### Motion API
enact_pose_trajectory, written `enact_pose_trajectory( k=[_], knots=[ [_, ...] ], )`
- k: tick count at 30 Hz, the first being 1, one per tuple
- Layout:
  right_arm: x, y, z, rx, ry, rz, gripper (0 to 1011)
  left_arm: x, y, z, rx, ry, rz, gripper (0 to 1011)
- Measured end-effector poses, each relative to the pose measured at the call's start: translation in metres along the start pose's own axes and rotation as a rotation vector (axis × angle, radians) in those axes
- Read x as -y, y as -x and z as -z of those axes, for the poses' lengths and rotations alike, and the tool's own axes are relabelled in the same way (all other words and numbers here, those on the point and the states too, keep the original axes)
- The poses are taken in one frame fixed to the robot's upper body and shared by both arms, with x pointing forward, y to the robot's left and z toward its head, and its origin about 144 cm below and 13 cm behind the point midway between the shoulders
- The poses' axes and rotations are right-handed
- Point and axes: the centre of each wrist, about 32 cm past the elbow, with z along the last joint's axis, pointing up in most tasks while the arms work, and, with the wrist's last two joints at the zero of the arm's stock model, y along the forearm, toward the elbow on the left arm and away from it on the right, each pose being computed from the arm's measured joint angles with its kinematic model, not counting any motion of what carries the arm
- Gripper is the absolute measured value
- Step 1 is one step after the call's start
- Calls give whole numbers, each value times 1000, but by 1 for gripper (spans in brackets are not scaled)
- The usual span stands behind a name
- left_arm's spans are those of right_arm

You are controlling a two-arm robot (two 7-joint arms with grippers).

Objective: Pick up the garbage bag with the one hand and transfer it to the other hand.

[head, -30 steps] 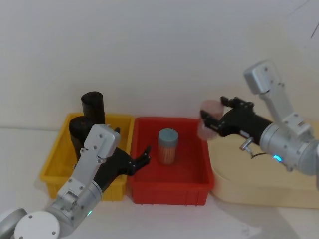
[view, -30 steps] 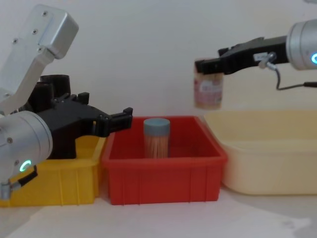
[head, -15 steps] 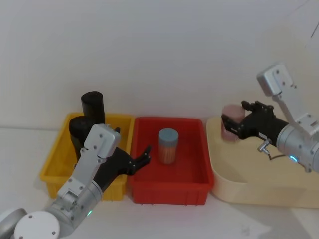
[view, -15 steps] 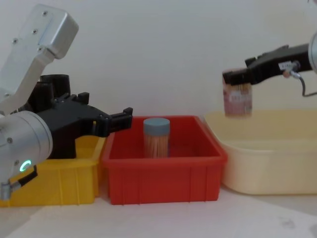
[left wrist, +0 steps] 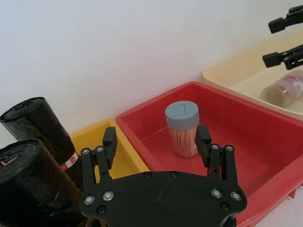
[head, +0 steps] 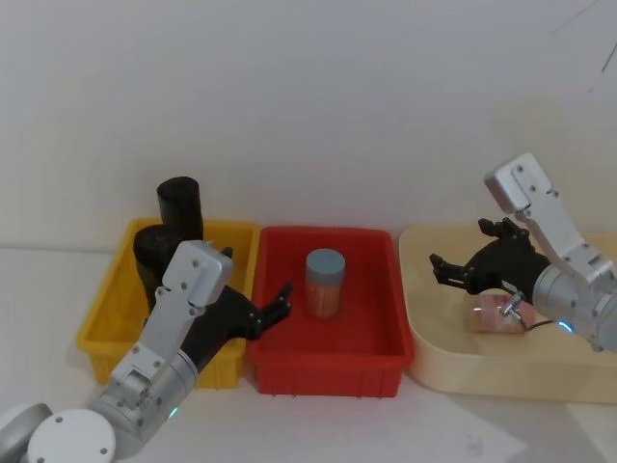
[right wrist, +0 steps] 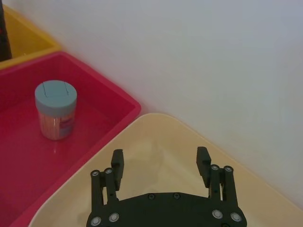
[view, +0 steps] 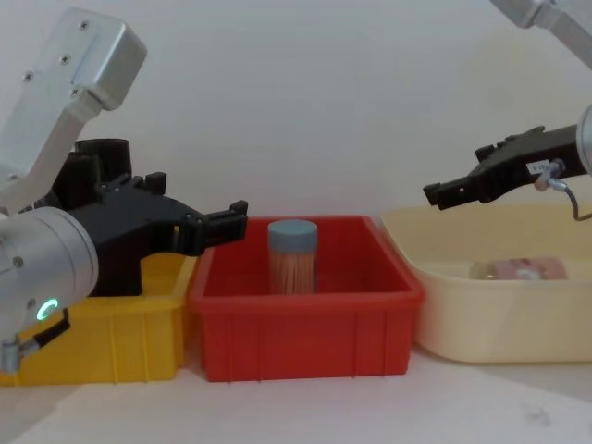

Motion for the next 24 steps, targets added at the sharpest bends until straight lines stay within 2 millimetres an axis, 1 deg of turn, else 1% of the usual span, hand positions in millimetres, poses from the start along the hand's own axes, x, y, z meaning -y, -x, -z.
enact_pose_trajectory(
  k=[1,4,16,24],
  knots=[
    [0,0,1,2,5,2,950,0,0,0,0,0,0,1001],
    [-1,0,3,6,13,4,1001,0,0,0,0,0,0,1001],
    [-3,1,6,13,29,7,999,0,0,0,0,0,1,1001],
    [-4,1,7,14,35,8,999,2,-1,-5,-9,3,28,1001]
  ],
)
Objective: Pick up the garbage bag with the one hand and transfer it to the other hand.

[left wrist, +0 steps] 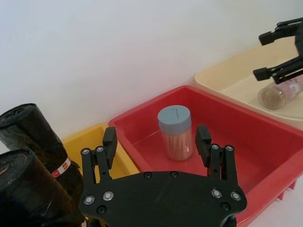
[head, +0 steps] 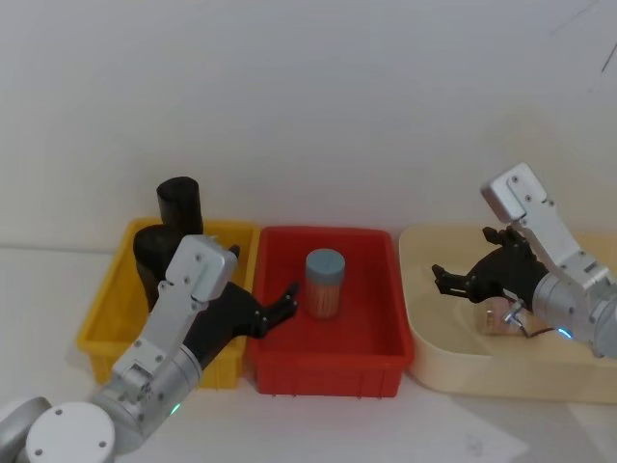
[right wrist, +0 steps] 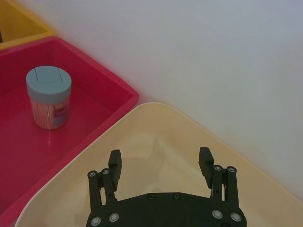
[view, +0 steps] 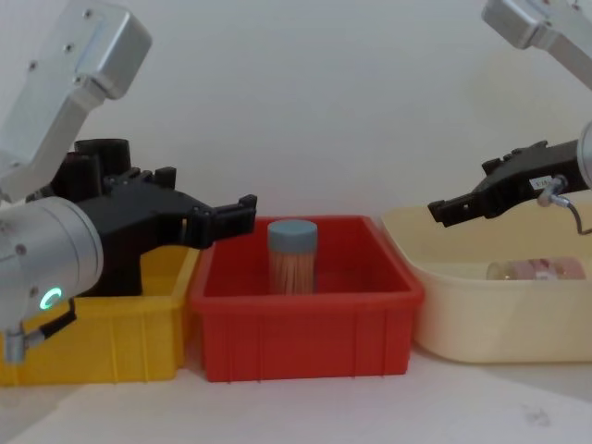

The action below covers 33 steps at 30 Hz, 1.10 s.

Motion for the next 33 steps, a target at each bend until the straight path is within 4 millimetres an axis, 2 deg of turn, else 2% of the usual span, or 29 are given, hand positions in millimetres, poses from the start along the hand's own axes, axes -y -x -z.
enact_pose_trajectory(
  k=[8,16,21,33],
  knots=[
    [0,0,1,1,3,1,999,-9,1,-10,-43,-27,16,1001],
    [0,0,1,2,4,1,999,-28,7,-19,-86,-73,-13,1001],
    [-1,0,1,2,5,1,999,-46,13,-26,-113,-116,-64,1001],
    [-1,0,1,2,5,1,999,-71,22,-38,-143,-199,-201,1001]
  ],
)
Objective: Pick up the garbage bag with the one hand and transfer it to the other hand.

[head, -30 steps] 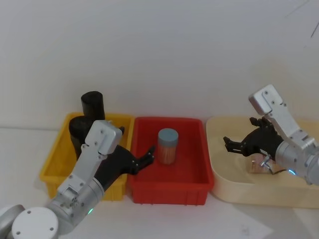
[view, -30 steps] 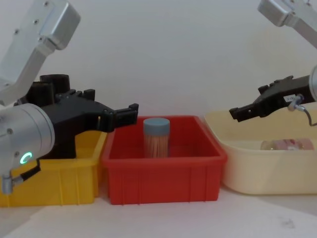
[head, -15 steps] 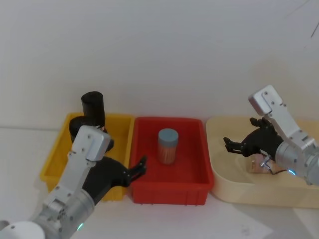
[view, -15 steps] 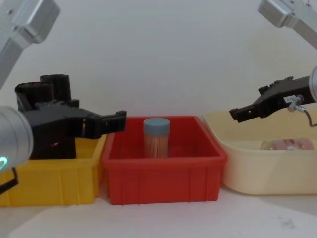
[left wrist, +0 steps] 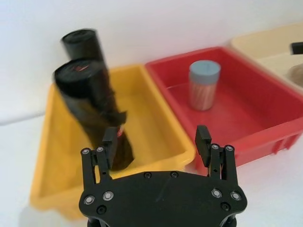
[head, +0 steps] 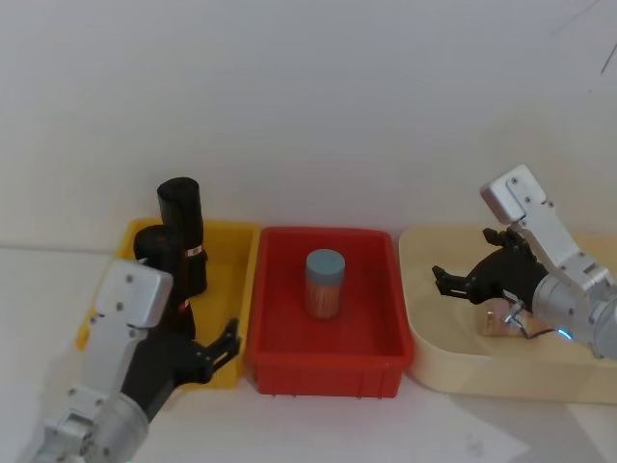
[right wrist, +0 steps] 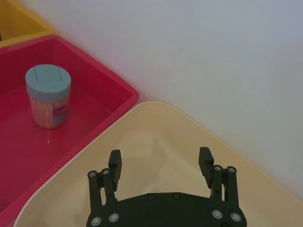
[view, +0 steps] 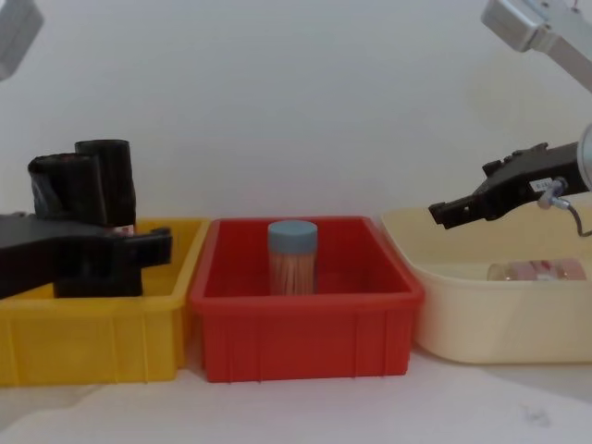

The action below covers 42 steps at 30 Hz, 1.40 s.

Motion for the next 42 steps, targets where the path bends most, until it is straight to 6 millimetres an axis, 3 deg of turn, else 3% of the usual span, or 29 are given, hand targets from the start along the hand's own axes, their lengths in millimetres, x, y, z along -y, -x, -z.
enact_pose_trajectory(
  k=[19,42],
  knots=[
    [0,0,0,0,0,0,999,-7,-24,1,4,-115,-134,1001],
    [0,0,0,0,0,0,999,21,-83,-2,21,-127,32,1001]
  ],
)
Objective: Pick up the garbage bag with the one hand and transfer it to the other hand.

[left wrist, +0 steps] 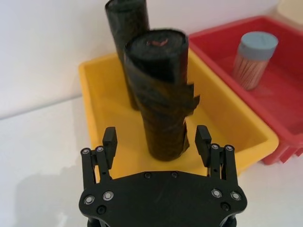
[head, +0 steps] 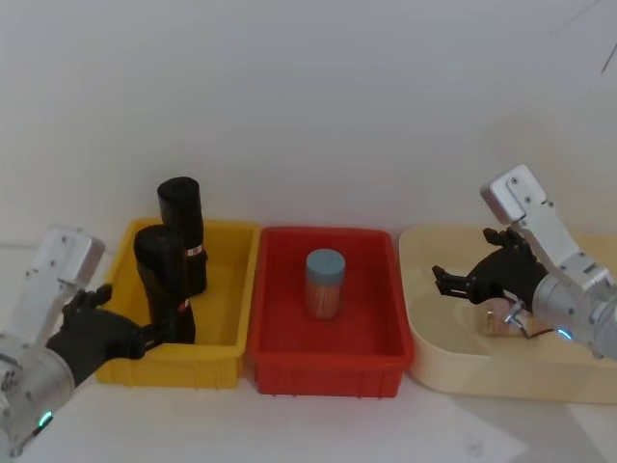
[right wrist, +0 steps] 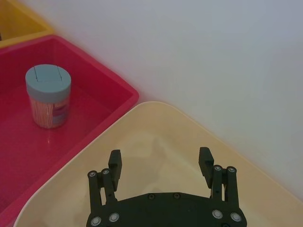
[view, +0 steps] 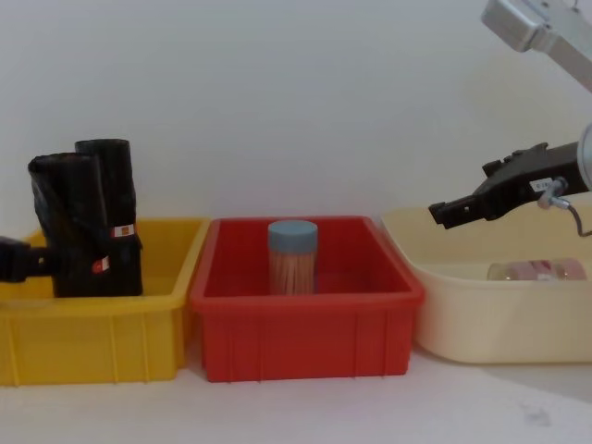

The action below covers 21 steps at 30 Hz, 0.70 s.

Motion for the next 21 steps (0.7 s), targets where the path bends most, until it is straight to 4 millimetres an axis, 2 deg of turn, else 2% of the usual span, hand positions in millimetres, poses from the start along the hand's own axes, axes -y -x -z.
enact_pose_trajectory(
  k=[7,21],
  knots=[
    [0,0,0,0,0,0,999,12,-13,-6,-16,38,77,1002],
    [0,0,0,0,0,0,999,30,-21,-11,-19,68,134,1001]
  ],
)
